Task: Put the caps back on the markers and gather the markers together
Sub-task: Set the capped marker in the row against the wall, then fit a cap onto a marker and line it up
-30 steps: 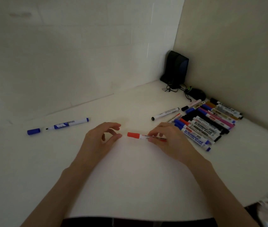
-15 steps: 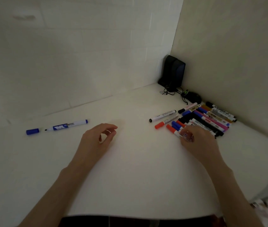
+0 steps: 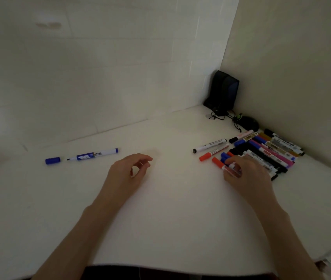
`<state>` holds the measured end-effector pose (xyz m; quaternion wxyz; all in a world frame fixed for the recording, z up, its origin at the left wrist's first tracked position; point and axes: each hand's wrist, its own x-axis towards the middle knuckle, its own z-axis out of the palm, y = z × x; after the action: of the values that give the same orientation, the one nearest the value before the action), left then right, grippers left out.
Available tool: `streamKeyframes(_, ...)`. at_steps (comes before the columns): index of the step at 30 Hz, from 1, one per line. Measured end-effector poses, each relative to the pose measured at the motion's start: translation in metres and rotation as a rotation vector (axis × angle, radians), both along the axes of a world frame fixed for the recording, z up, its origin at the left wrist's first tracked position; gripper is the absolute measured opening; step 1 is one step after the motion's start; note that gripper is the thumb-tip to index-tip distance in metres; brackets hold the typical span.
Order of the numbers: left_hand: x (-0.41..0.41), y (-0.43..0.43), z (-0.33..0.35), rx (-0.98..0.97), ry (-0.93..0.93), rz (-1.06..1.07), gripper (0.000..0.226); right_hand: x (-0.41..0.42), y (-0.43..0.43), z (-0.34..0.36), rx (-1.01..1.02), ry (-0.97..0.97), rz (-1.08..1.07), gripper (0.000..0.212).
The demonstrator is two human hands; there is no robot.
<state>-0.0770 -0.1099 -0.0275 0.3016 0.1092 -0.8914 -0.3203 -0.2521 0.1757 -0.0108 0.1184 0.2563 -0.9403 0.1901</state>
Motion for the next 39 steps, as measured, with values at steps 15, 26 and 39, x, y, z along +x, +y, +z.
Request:
streamKeyframes(15, 0.000, -0.003, 0.000, 0.008, 0.004, -0.027, 0.019, -0.008, 0.000, -0.009, -0.022, 0.003, -0.039, 0.022)
streamKeyframes(26, 0.001, -0.005, -0.002, 0.009, -0.011, 0.009, 0.019, -0.004, -0.004, -0.007, -0.006, 0.019, -0.049, 0.029)
streamKeyframes(39, 0.086, -0.130, 0.005, -0.201, -0.152, 0.753, 0.045, 0.045, -0.151, -0.007, -0.079, 0.094, 0.446, 0.032)
